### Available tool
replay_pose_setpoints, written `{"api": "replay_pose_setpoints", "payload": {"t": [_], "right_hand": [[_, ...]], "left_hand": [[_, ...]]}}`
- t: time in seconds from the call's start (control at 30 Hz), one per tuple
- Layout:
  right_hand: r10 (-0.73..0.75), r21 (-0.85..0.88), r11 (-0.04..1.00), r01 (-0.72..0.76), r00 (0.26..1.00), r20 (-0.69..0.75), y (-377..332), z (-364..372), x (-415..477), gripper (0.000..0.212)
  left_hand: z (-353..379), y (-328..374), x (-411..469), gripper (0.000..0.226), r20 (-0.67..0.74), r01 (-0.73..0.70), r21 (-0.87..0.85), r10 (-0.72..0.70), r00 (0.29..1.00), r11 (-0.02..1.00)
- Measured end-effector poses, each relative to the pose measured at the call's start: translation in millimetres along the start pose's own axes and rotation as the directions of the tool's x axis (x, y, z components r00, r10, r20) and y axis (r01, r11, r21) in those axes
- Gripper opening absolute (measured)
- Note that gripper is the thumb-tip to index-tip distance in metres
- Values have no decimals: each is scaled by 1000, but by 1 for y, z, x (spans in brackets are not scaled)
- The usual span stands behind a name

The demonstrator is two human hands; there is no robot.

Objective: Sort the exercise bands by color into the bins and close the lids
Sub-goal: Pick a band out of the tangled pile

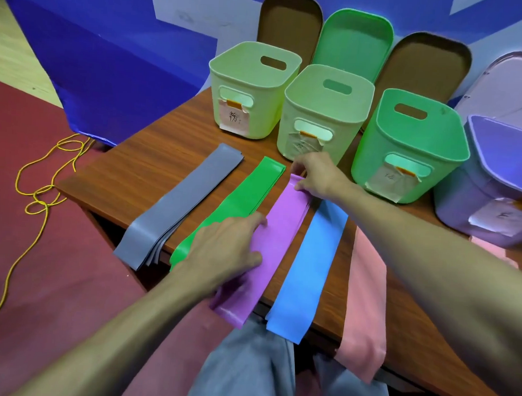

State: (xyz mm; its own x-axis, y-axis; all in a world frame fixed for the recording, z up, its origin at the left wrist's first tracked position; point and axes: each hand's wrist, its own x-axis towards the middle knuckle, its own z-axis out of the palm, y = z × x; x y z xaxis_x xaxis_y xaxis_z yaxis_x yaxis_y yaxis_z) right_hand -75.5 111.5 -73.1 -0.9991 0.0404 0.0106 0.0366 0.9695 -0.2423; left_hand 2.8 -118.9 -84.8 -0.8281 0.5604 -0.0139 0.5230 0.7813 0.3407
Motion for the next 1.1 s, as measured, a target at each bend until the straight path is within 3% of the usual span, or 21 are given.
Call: {"api": "replay_pose_setpoints", "payload": {"t": [0.13, 0.37, 0.5, 0.63, 0.73, 0.9, 1.0, 1.1], "right_hand": [[47, -50, 997, -50, 997, -64, -1, 4, -7, 36], [156, -31, 986, -166, 964, -218, 25, -23, -47, 37], [228, 42, 974, -224, 944, -237, 53, -35, -95, 28], [295, 28, 954, -299, 920, -257, 88, -37, -153, 26], [386, 54, 921, -386, 882, -271, 122, -38, -192, 26], [526, 67, 831, -553, 739, -421, 180, -35, -250, 33], [608, 223, 785, -578, 650, -457, 207, -25, -274, 37], [629, 375, 776, -506, 664, -405, 226, -6, -289, 34]], "left_hand": [[0, 4, 2, 55, 89, -88, 3, 87, 992, 996], [-13, 29, 22, 44, 167, -187, 261, 146, 975, 947], [-6, 67, 27, 41, 67, -296, 76, 291, 954, 952], [15, 114, 33, 27, 41, -312, -252, 332, 942, 916], [31, 148, 36, 24, 11, -317, -396, 349, 937, 862], [61, 200, 43, 25, 53, -345, -470, 417, 908, 812], [78, 228, 52, 25, 103, -394, -454, 486, 868, 799], [93, 256, 65, 27, 97, -379, -477, 475, 874, 793]]}}
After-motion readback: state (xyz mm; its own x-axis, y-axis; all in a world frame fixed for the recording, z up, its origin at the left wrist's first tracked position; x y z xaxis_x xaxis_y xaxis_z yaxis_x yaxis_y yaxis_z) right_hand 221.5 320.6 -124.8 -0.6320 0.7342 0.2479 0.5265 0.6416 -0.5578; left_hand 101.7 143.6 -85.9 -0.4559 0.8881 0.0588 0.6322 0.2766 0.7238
